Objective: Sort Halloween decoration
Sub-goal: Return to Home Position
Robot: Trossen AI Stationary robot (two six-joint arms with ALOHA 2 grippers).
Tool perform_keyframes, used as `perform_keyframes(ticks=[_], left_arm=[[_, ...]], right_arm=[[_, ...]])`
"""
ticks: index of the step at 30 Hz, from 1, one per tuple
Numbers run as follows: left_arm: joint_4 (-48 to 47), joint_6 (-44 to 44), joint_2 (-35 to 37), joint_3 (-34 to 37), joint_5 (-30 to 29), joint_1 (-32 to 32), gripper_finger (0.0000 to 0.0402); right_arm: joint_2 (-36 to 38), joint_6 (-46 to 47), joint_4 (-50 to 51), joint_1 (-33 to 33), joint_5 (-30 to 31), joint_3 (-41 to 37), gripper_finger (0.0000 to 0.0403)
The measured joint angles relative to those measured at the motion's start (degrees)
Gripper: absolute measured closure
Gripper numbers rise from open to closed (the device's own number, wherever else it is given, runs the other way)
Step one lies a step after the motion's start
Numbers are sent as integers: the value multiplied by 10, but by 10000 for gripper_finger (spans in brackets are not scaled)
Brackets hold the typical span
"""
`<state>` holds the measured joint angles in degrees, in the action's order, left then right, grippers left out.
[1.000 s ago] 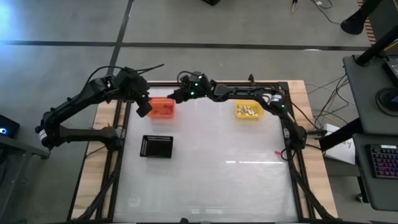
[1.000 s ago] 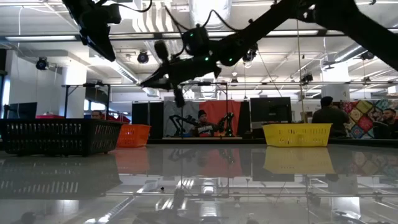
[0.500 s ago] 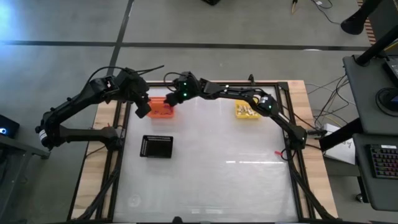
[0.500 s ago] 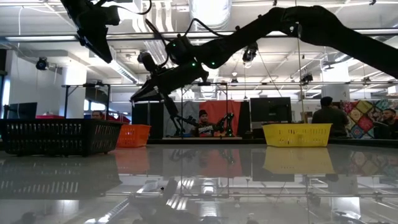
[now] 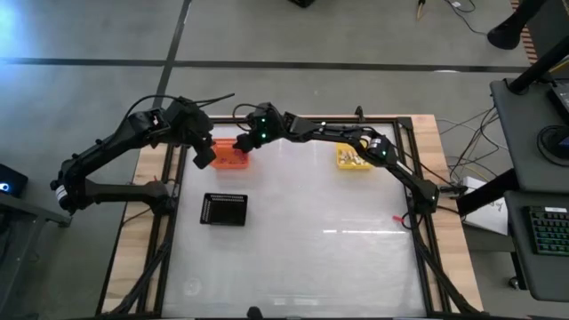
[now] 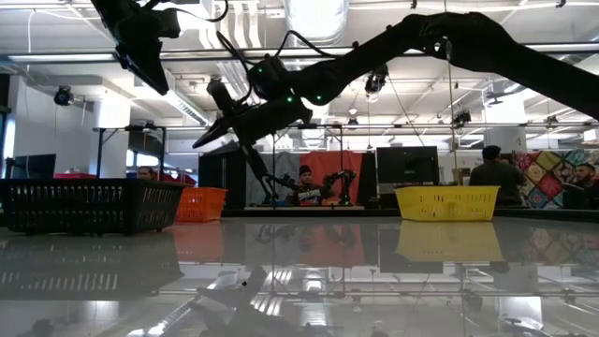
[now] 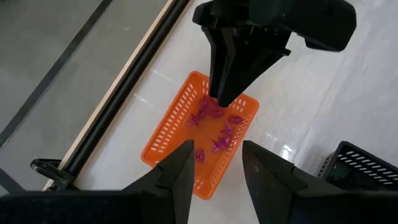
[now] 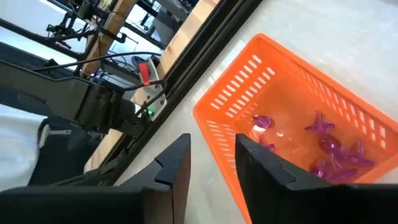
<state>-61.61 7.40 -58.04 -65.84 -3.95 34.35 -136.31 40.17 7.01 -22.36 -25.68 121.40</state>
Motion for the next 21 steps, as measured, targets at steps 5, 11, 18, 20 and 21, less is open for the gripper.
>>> perform_keyframes(ticks=[5,11,18,20,21], left_arm=[[-1,3,2,0,5,0,283],[32,6,27,11,108,0,283],[164,-26,106,105,203,0,283],[208,-37,133,142,239,0,283],[232,-44,148,162,260,0,283]], right_arm=[[22,38,3,-7,-58,0,282],[79,-24,73,-4,-104,0,290],[171,-206,286,24,-104,0,299],[193,-229,343,33,-103,0,300],[201,-234,360,39,-103,0,301]])
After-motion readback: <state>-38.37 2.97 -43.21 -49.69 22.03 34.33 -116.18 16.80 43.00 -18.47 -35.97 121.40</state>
